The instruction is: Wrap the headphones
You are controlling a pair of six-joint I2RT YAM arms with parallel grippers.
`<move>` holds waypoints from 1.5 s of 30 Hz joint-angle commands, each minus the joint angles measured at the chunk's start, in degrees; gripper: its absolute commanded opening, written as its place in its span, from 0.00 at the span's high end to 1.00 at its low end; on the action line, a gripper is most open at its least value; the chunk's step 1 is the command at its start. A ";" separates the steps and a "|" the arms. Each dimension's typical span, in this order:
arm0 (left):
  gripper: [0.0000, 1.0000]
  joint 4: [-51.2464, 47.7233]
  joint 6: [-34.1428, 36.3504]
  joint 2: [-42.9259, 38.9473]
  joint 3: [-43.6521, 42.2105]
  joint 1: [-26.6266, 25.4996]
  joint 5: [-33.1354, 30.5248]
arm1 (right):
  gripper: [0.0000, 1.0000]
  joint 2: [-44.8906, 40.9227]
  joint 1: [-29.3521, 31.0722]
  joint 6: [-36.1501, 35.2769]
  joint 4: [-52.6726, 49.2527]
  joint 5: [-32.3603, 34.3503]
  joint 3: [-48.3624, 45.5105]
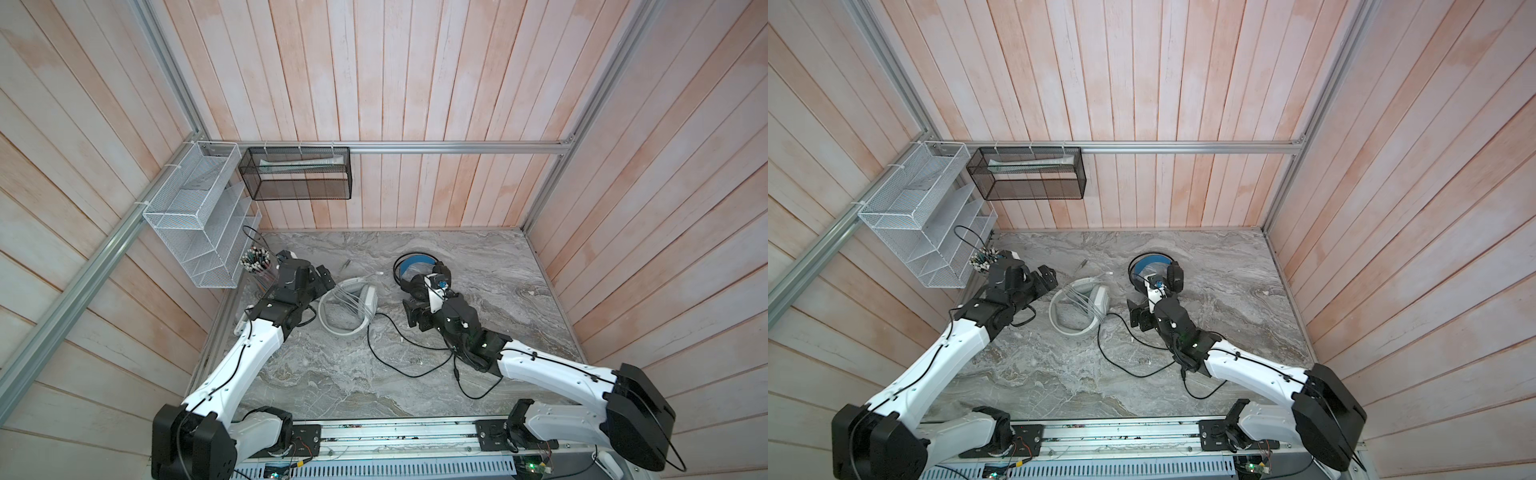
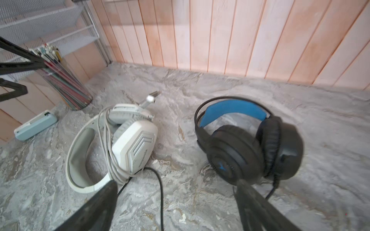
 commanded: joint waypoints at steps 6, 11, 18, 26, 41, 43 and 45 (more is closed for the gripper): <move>0.01 -3.01 10.55 -13.71 -4.43 0.64 5.09 | 0.01 -10.18 -14.72 11.46 -18.37 -4.86 1.86; 0.01 -7.99 13.04 -16.87 -10.31 0.65 3.59 | 0.01 -11.26 -25.47 16.84 -21.76 -15.32 1.31; 0.01 -9.68 12.36 -19.82 -11.95 -0.85 -0.47 | 0.00 -3.05 -31.68 22.35 -21.01 -21.02 4.57; 0.01 -10.24 13.22 -17.64 -11.40 -2.39 -2.97 | 0.02 9.48 -31.73 31.17 -18.14 -19.01 12.85; 0.01 -9.56 13.57 -18.66 -11.54 -2.57 -2.54 | 0.20 33.06 -23.23 24.00 -30.61 -9.05 42.33; 0.02 -9.52 13.63 -18.68 -11.61 -2.57 -2.36 | 0.21 36.10 -20.15 18.52 -32.81 -4.23 46.72; 0.01 -9.49 13.72 -18.73 -11.67 -2.57 -2.44 | 0.20 40.59 -19.30 12.66 -35.79 -2.64 51.69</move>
